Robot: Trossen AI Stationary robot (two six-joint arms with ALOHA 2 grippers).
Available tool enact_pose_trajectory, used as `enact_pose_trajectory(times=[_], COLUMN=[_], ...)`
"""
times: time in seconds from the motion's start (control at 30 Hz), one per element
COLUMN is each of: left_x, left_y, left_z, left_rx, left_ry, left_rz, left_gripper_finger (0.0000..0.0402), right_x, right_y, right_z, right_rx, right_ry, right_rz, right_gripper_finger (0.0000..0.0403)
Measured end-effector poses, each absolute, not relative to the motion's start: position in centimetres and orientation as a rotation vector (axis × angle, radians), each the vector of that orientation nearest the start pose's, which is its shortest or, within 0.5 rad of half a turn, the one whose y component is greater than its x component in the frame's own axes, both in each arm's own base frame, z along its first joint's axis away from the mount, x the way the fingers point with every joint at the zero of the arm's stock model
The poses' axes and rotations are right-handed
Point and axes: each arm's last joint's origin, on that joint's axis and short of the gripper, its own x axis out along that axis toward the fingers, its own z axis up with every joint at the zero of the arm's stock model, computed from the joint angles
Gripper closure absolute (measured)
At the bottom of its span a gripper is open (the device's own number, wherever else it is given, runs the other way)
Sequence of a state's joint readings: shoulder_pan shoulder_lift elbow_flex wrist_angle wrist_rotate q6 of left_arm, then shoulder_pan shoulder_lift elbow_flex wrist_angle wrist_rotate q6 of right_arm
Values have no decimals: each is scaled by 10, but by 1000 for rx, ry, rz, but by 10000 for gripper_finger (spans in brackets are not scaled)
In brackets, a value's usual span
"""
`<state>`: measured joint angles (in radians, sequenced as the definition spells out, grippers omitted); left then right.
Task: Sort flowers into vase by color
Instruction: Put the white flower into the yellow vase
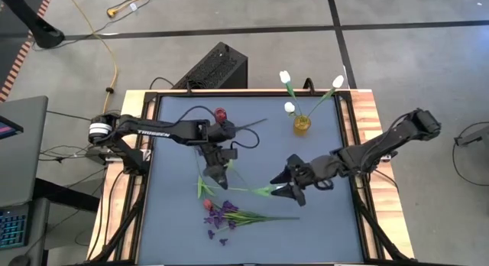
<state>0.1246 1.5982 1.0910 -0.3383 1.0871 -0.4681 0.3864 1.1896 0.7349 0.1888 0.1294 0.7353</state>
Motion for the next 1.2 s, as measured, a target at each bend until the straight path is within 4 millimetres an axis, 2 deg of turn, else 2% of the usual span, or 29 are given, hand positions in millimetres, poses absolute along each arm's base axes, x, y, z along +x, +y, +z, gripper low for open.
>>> enact_pose_trajectory(times=[0.1,0.27,0.53,0.77,0.97,1.2], left_x=[325,333,344,344,341,339], left_y=[14,14,15,22,34,47], left_z=[247,274,332,385,425,444], left_rx=[-937,-880,-717,-594,-441,-314], left_ry=[931,851,671,522,362,239], left_rz=[-832,-915,-997,-1056,-974,-713], left_gripper_finger=[401,401,401,401,401,401], right_x=[240,228,214,201,206,225], right_y=[91,78,67,57,44,45], right_z=[284,305,321,335,338,353], right_rx=[621,568,484,387,324,100], right_ry=[237,119,30,-53,-106,-287], right_rz=[185,190,183,150,90,134], right_gripper_finger=[127,127,127,127,127,127])
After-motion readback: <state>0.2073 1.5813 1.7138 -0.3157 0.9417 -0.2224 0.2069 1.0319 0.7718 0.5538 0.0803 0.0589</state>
